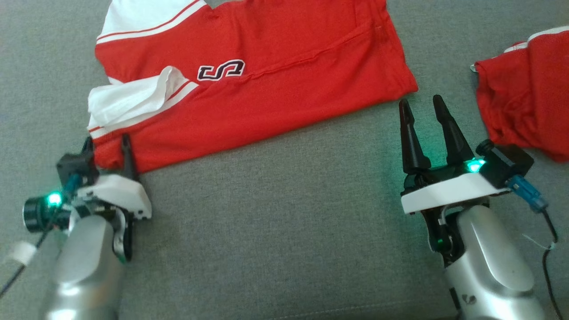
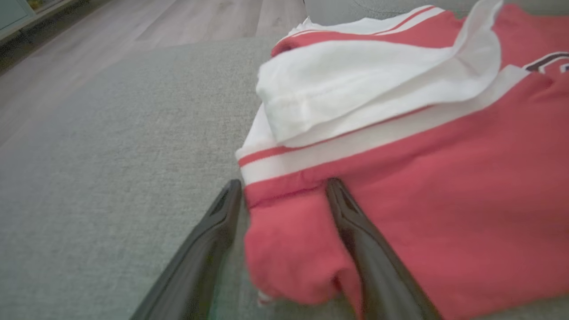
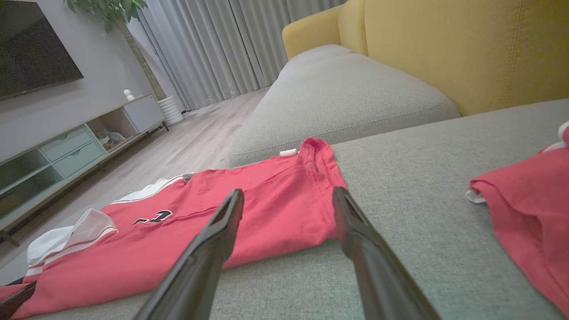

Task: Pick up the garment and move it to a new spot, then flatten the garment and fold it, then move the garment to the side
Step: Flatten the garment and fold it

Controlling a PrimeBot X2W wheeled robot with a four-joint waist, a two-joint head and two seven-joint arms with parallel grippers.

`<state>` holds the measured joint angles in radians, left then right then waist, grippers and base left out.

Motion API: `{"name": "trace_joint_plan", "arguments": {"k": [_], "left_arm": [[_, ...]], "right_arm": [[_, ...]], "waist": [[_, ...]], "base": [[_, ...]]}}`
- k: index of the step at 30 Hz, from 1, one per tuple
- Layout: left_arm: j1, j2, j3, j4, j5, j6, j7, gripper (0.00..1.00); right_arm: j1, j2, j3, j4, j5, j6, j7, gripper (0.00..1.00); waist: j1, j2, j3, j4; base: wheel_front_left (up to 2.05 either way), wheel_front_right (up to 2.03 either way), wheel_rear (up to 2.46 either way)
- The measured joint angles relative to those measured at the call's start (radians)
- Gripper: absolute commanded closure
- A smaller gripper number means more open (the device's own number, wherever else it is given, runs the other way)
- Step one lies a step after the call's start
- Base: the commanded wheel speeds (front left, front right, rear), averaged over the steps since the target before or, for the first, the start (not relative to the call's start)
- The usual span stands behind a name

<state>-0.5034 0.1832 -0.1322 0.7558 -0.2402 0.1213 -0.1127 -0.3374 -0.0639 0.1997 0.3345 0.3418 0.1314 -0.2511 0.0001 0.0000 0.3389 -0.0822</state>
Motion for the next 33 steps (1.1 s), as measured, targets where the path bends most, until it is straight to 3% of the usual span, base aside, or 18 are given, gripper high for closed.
{"name": "trace_joint_plan", "arguments": {"k": [1,2,3,4,5,8,13,16,24,29,33], "left_arm": [[-0.015,0.002,-0.004,0.015,0.002,-0.016,0.022,0.0],[-0.03,0.006,-0.007,0.024,0.002,-0.03,0.041,0.12],[-0.042,0.01,-0.011,0.032,0.002,-0.042,0.062,0.67],[-0.053,0.014,-0.021,0.041,0.002,-0.055,0.077,0.67],[-0.062,0.018,-0.028,0.047,0.002,-0.065,0.082,1.0],[-0.065,0.014,-0.032,0.052,0.002,-0.066,0.056,1.0],[-0.044,-0.004,-0.035,0.035,0.002,-0.059,-0.074,1.0],[-0.041,-0.012,-0.053,-0.023,0.005,-0.06,-0.115,1.0],[-0.041,-0.042,-0.102,-0.167,0.044,-0.07,-0.137,1.0],[-0.041,-0.052,-0.128,-0.198,0.046,-0.079,-0.137,1.0],[-0.041,-0.062,-0.132,-0.207,0.046,-0.081,-0.137,1.0]], "right_arm": [[0.0,0.0,0.002,-0.001,0.002,0.0,0.0,0.0],[0.0,0.0,0.004,-0.002,0.002,0.0,0.0,0.0],[0.0,0.0,0.007,-0.004,0.003,0.0,0.0,0.0],[-0.001,0.0,0.009,-0.004,0.004,0.0,0.0,0.0],[-0.001,0.0,0.01,-0.004,0.008,0.0,0.0,0.0],[-0.005,0.0,0.01,0.0,0.007,0.0,0.0,0.0],[-0.049,0.001,-0.027,0.072,-0.046,0.0,0.004,0.0],[-0.093,0.002,-0.082,0.136,-0.07,0.0,0.064,0.0],[-0.276,0.002,-0.179,0.364,-0.191,0.0,0.275,0.0],[-0.369,0.001,-0.265,0.528,-0.337,0.0,0.342,0.0],[-0.411,-0.002,-0.286,0.579,-0.393,0.0,0.364,0.0]], "waist": [[-0.0001,0.0,0.002,-0.002],[-0.0002,0.0,0.004,-0.003],[-0.0001,0.0,0.005,-0.003],[-0.0001,0.0,0.005,-0.003],[-0.0001,0.0,0.004,-0.003],[0.0,0.0,-0.003,-0.001],[0.0,0.0,-0.026,0.014],[0.0,0.0,-0.038,0.03],[-0.0001,0.0,-0.034,0.087],[0.0,0.0,-0.014,0.121],[-0.0002,0.0,-0.006,0.136]], "base": [[0.0,0.0,0.0],[0.0,0.0,0.0],[0.0,0.0,0.0],[0.0,0.0,0.0],[0.0,0.0,0.0],[0.0,0.0,0.0],[0.0,0.0,0.0],[0.0,0.0,0.0],[0.0,0.0,0.0],[0.0,0.0,0.0],[0.0,0.0,0.0]]}}
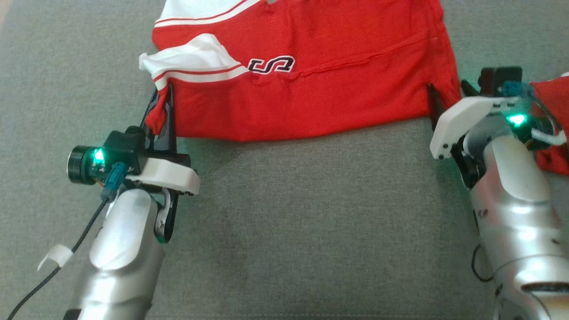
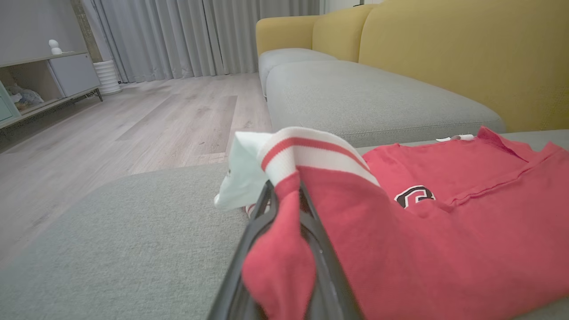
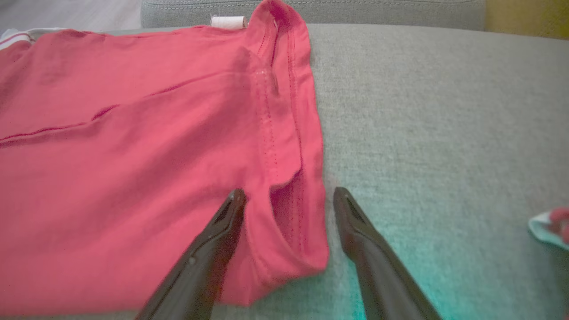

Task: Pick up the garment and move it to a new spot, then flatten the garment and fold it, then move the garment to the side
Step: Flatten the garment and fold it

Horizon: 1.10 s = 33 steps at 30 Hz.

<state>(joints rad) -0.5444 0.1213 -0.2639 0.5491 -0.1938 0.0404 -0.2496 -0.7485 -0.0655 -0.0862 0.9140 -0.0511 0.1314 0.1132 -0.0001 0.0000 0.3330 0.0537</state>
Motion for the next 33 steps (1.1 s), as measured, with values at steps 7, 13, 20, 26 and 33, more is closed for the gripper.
{"name": "trace_joint_plan", "arguments": {"k": [7,13,20,26,33], "left_arm": [[0.004,0.004,-0.001,0.03,0.0,0.0,0.0,1.0],[0.059,0.042,-0.006,0.069,0.0,-0.014,0.023,1.0],[0.18,0.095,-0.027,0.065,-0.017,-0.041,0.102,1.0],[0.308,0.132,-0.031,-0.014,-0.04,-0.058,0.189,1.0],[0.424,0.154,-0.033,-0.152,-0.07,-0.049,0.26,1.0]], "right_arm": [[-0.041,0.002,-0.004,0.071,-0.041,0.0,-0.016,1.0],[0.011,0.004,-0.028,0.104,-0.021,0.0,-0.095,1.0],[0.113,0.008,-0.013,0.109,0.063,0.0,-0.132,1.0],[0.231,0.02,-0.022,0.068,0.088,0.0,-0.109,1.0],[0.363,0.021,-0.042,-0.046,0.133,0.0,-0.058,1.0]], "waist": [[0.0001,0.0,-0.011,0.005],[0.0,0.0,-0.058,-0.02],[0.0,0.0,-0.141,-0.069],[-0.0001,0.0,-0.217,-0.106],[-0.0003,0.0,-0.271,-0.125]], "base": [[0.0,0.0,0.0],[0.0,0.0,0.0],[0.0,0.0,0.0],[0.0,0.0,0.0],[0.0,0.0,0.0]]}}
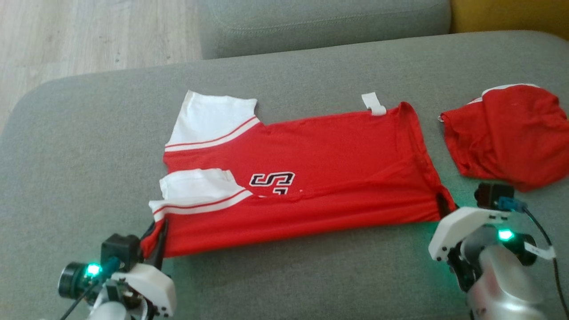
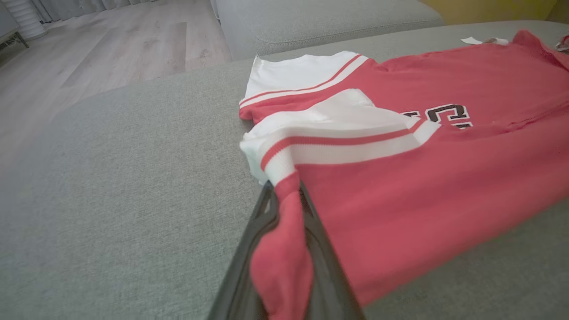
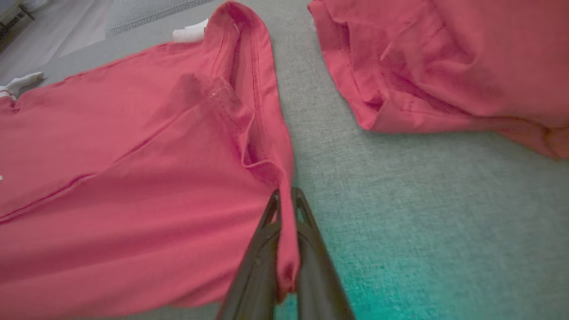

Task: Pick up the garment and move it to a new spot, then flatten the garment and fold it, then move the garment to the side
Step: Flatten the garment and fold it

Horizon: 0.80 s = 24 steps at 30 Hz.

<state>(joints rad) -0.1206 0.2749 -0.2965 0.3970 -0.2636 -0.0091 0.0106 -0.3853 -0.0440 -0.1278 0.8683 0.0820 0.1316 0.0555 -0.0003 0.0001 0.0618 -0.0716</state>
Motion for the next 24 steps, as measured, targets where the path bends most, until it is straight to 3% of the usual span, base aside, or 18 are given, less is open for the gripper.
{"name": "trace_joint_plan", "arguments": {"k": [4,5,6,8,9,15,19,24], "left_arm": [[0.03,0.0,-0.005,-0.043,-0.005,0.01,0.025,1.0],[0.032,0.0,-0.007,-0.049,-0.005,0.011,0.025,1.0],[0.033,0.0,-0.008,-0.053,-0.005,0.014,0.026,0.68],[0.034,0.0,-0.008,-0.061,-0.005,0.03,0.028,0.08],[0.034,0.0,-0.005,-0.066,-0.005,0.041,0.025,0.0],[0.019,-0.023,0.021,-0.111,-0.009,0.095,-0.065,0.0],[-0.042,-0.063,0.04,-0.156,-0.019,0.112,-0.178,0.0],[-0.112,-0.071,0.042,-0.193,-0.016,0.108,-0.234,0.0]], "right_arm": [[0.042,0.0,0.001,-0.068,0.015,0.0,0.024,1.0],[0.051,0.0,0.004,-0.091,0.016,0.0,0.024,0.47],[0.056,0.0,0.007,-0.111,0.022,0.0,0.024,0.0],[0.064,-0.001,0.014,-0.157,0.034,0.0,0.012,0.0],[0.069,-0.001,0.018,-0.185,0.039,0.0,-0.004,0.0],[0.073,-0.001,0.029,-0.342,0.009,0.0,-0.107,0.0],[0.098,-0.002,0.064,-0.442,0.042,0.0,-0.178,0.0],[0.141,-0.002,0.103,-0.493,0.099,0.0,-0.225,0.0]], "waist": [[0.0002,0.0,-0.002,-0.003],[0.0002,0.0,-0.002,-0.003],[0.0002,0.0,-0.002,-0.003],[0.0002,0.0,0.0,-0.004],[0.0002,0.0,0.002,-0.004],[0.0004,0.0,0.021,-0.001],[0.0004,0.0,0.041,-0.004],[0.0004,0.0,0.07,-0.018]], "base": [[0.0,0.0,0.0],[0.0,0.0,0.0],[0.0,0.0,0.0],[0.0,0.0,0.0],[0.0,0.0,0.0],[0.0,0.0,0.0],[0.0,0.0,0.0],[0.0,0.0,0.0]]}}
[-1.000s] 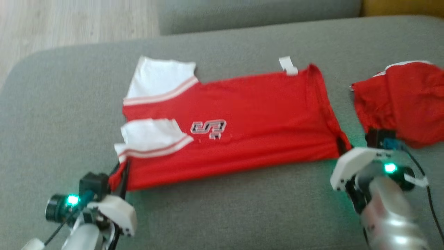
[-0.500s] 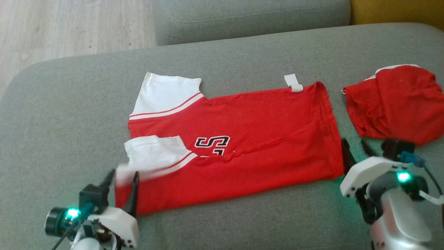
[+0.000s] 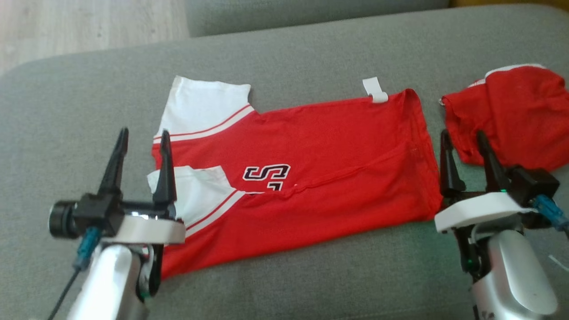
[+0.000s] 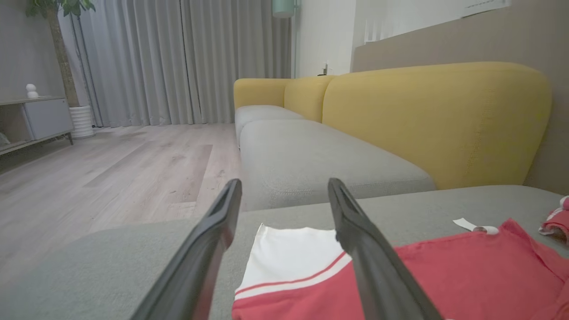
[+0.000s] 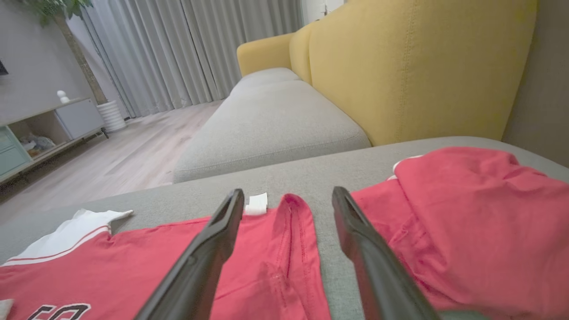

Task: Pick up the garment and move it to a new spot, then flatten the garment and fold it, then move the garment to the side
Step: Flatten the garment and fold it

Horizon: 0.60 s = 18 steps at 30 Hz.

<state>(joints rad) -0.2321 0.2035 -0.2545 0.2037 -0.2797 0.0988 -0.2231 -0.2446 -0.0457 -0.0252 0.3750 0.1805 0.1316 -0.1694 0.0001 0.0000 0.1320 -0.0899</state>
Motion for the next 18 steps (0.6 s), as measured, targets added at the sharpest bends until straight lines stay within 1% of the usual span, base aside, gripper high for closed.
{"name": "trace_joint_plan", "arguments": {"k": [2,4,8,11,14,16,18], "left_arm": [[-0.025,0.002,0.001,-0.003,0.0,-0.013,-0.007,0.0],[-0.057,0.013,-0.002,0.007,0.0,-0.042,0.0,0.0],[-0.176,0.072,-0.003,0.066,0.001,-0.094,0.083,0.0],[-0.309,0.12,-0.01,0.153,-0.007,-0.164,0.202,0.0],[-0.429,0.147,-0.018,0.244,-0.041,-0.198,0.332,0.0],[-0.491,0.151,-0.017,0.306,-0.103,-0.214,0.419,0.0],[-0.537,0.159,-0.022,0.36,-0.158,-0.222,0.483,0.0]], "right_arm": [[-0.002,0.0,0.016,-0.015,0.009,0.0,-0.008,0.0],[-0.005,0.0,0.037,-0.024,0.019,0.0,-0.013,0.0],[-0.014,0.0,0.065,-0.048,0.045,0.0,-0.027,0.0],[-0.023,0.0,0.066,-0.061,0.06,0.0,-0.035,0.0],[-0.044,-0.001,0.093,-0.072,0.081,0.0,-0.04,0.0],[-0.058,0.0,0.124,-0.084,0.093,0.0,-0.043,0.0],[-0.071,0.0,0.146,-0.096,0.099,0.0,-0.051,0.0]], "waist": [[0.0,0.0,0.015,-0.008],[0.0,0.0,0.029,-0.019],[0.0,0.0,0.068,-0.047],[0.0001,0.0,0.107,-0.066],[0.0001,0.0,0.152,-0.086],[0.0002,0.0,0.186,-0.099],[0.0002,0.0,0.22,-0.112]], "base": [[0.0,0.0,0.0],[0.0,0.0,0.0],[0.0,0.0,0.0],[0.0,0.0,0.0],[0.0,0.0,0.0],[0.0,0.0,0.0],[0.0,0.0,0.0]]}}
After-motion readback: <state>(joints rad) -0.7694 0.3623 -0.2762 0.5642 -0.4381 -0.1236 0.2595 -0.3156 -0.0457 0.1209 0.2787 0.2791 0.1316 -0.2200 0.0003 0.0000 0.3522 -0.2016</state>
